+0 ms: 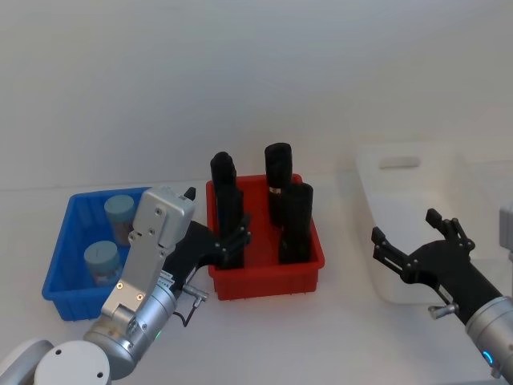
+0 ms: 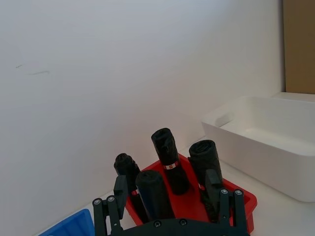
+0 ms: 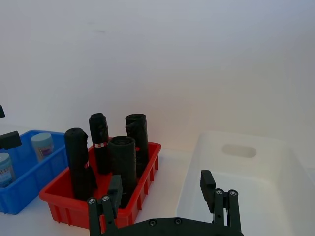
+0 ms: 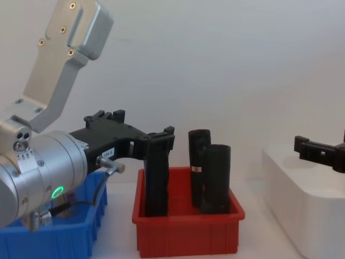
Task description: Pick the cotton swabs from the blue box and place them into the white box.
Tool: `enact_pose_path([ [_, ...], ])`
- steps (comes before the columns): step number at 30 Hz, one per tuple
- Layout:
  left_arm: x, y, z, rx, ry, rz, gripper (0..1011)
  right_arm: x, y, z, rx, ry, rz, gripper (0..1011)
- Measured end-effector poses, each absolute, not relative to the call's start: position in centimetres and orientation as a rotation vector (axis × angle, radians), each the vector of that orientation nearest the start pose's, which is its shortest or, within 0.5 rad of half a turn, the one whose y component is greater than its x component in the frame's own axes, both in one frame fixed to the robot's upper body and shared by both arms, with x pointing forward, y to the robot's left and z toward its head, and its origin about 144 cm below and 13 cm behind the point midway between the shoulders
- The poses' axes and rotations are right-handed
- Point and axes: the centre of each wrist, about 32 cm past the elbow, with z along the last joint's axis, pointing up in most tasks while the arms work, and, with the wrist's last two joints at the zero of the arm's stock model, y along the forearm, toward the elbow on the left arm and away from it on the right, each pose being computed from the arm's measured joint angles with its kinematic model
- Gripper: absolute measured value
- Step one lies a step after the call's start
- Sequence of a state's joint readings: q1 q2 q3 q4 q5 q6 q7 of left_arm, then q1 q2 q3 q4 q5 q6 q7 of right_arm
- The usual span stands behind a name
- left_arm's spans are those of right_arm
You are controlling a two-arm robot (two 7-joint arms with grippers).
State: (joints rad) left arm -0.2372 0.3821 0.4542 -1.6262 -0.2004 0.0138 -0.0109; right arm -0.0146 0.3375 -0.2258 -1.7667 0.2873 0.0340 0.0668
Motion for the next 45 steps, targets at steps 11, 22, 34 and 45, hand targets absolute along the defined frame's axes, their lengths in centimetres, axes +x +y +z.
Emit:
enact_pose_path([
  [11,49.2,19.8,120.4,0.061,-0.268,1.124,1004,44.3,-23.7,118.9,0.026,-0.075,-1.23,1001],
  [22,49.2,19.8,120.4,0.061,-0.268,1.124,1004,44.3,-23.7,118.9,0.026,-0.075,-1.23,1001],
  [34,49.2,19.9,120.4,0.061,-0.268,1.124,1004,44.3,-23.7,118.9,0.026,-0.075,-1.23,1001],
  [45,49.4,21.1,120.5,0.072,-0.26,1.148,1004,44.3,-23.7,118.9,0.026,-0.075,-1.23,1001],
])
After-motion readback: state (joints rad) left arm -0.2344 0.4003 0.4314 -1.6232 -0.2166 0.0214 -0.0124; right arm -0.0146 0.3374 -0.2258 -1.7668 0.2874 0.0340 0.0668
